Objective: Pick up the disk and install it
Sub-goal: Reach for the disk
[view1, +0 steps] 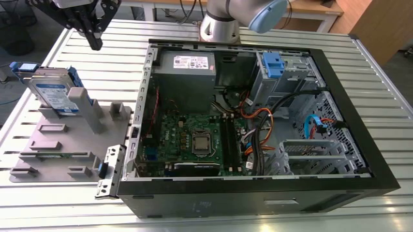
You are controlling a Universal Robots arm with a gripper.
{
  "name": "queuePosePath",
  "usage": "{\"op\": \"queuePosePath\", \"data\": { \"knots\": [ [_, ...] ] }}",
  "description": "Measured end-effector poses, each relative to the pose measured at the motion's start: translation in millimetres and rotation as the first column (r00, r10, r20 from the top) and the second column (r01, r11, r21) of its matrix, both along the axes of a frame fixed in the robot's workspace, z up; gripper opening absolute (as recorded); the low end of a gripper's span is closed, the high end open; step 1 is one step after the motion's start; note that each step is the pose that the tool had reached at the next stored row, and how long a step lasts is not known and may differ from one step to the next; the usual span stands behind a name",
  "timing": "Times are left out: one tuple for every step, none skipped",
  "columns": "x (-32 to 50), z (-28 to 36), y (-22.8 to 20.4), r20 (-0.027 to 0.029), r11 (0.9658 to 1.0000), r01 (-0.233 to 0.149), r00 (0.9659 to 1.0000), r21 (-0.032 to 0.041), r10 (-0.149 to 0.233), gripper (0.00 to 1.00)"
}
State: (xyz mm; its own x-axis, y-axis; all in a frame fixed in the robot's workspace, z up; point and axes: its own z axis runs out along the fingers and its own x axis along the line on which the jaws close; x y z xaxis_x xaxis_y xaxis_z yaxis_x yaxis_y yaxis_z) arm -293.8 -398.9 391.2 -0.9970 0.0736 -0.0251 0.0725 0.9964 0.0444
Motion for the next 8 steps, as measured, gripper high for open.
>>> {"op": "queuePosePath", "data": {
  "knots": [
    [-0.8,-0.1,0.0,0.0,1.0,0.0,1.0,0.0,0.0,0.11],
    [-1.6,-0.1,0.0,0.0001,1.0,0.0,1.0,0.0,0.0,0.11],
    [-2.5,-0.2,0.0,0.0,1.0,0.0,1.0,0.0,0.0,0.11],
    [-3.3,-0.2,0.0,0.0,1.0,0.0,1.0,0.0,0.0,0.11],
    [-4.3,-0.2,0.0,-0.0001,1.0,0.0,1.0,0.0,0.0,0.11],
    [-5.2,-0.3,0.0,-0.0001,1.0,0.0,1.0,-0.0001,0.0,0.11],
    [-6.3,-0.4,0.0,0.0,1.0,0.0,1.0,0.0,0.0,0.11],
    [-7.6,-0.6,0.0,0.0,1.0,0.0,1.0,0.0,0.0,0.11]
  ]
}}
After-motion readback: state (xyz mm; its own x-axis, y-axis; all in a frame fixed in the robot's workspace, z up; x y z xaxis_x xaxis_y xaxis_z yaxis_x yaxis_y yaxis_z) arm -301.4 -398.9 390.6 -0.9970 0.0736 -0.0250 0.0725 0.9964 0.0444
